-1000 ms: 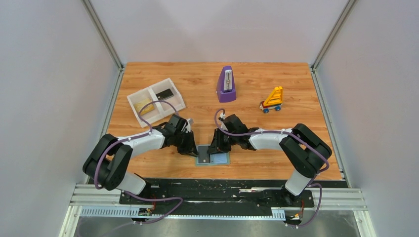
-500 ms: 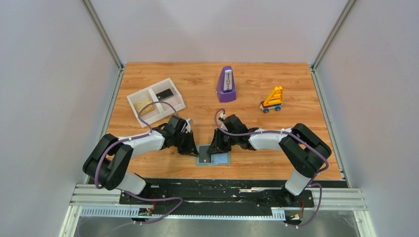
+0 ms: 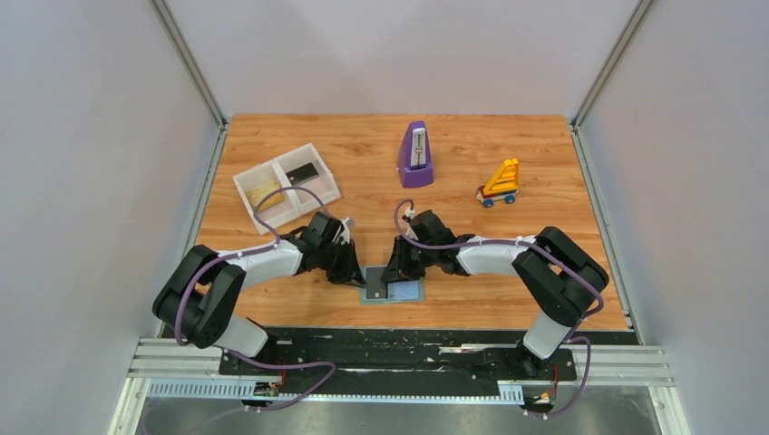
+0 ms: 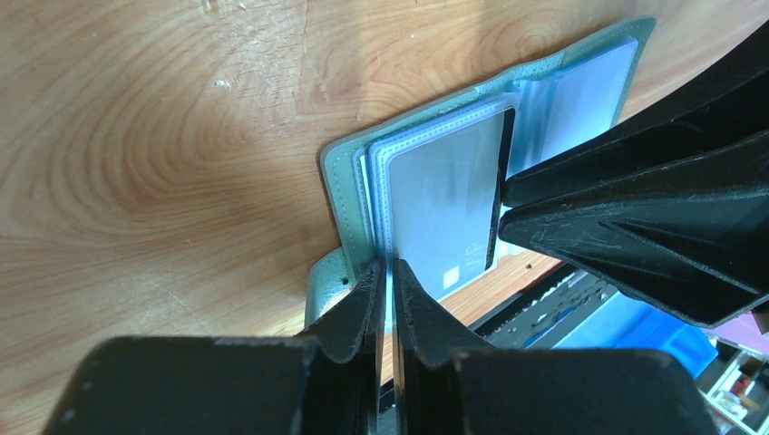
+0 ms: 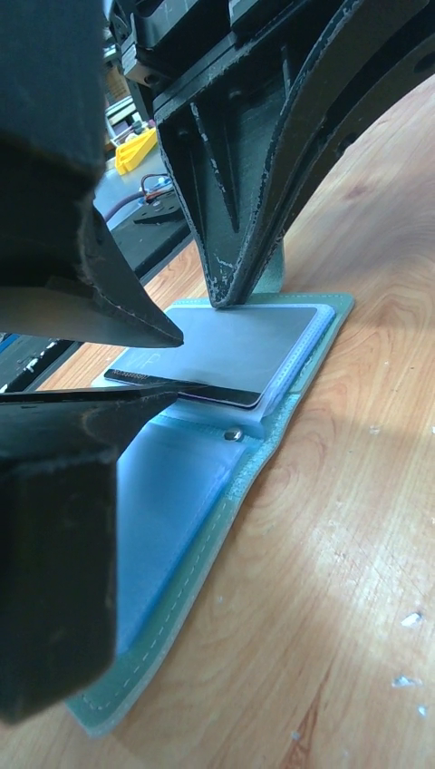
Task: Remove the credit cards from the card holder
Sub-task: Remove the credit card from the card holder.
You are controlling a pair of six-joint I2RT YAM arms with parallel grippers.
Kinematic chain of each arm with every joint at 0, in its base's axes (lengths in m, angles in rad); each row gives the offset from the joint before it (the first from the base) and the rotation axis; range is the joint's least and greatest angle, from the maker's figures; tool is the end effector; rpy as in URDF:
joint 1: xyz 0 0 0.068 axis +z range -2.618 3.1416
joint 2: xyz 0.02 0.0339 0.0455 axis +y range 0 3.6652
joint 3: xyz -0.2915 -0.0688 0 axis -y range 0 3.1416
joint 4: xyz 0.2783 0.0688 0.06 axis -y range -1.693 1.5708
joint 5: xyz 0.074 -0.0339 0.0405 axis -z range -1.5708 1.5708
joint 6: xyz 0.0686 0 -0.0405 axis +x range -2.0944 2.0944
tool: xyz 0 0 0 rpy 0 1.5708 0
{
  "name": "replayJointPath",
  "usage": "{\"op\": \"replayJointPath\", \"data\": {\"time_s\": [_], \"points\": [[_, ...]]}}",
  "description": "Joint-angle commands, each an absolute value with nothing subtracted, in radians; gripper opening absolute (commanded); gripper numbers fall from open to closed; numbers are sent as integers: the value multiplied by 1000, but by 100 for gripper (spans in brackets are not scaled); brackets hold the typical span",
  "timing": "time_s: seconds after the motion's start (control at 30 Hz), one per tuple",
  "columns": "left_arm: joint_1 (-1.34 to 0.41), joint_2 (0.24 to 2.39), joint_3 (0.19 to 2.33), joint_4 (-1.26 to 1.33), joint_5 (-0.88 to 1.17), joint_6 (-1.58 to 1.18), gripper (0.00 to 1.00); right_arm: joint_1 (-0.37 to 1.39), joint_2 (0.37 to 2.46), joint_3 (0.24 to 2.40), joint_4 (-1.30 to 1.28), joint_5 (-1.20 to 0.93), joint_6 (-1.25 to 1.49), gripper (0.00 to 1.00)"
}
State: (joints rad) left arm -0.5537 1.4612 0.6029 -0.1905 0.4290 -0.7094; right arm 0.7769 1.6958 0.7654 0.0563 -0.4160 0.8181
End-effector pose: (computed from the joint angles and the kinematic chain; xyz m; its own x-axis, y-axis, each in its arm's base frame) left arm 0.2261 -0.1733 0.1137 -0.9858 -0.0870 -0.1435 0.0164 0.8011 -0.5984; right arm 0.2362 0.2711 0.1105 -0.9769 -0.0242 -0.2125 -0.1656 0.7141 0.6802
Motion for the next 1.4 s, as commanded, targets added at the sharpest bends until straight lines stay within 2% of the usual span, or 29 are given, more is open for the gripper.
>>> {"op": "replayJointPath", "data": {"time_s": [0.0, 0.67, 0.83, 1.0, 1.37], "points": [[-558, 1495, 579, -180, 402, -708, 14, 783, 1690, 762, 67, -396, 824, 23], [-558, 1494, 565, -168, 406, -720, 14, 798, 1696, 783, 40, -380, 816, 22], [-558, 1498, 564, -166, 407, -723, 13, 800, 1703, 773, 60, -382, 823, 17], [-558, 1506, 563, -171, 392, -727, 13, 800, 1677, 760, 74, -389, 802, 0], [-559, 1548, 562, -180, 368, -739, 11, 773, 1586, 677, 162, -480, 750, 0]]}}
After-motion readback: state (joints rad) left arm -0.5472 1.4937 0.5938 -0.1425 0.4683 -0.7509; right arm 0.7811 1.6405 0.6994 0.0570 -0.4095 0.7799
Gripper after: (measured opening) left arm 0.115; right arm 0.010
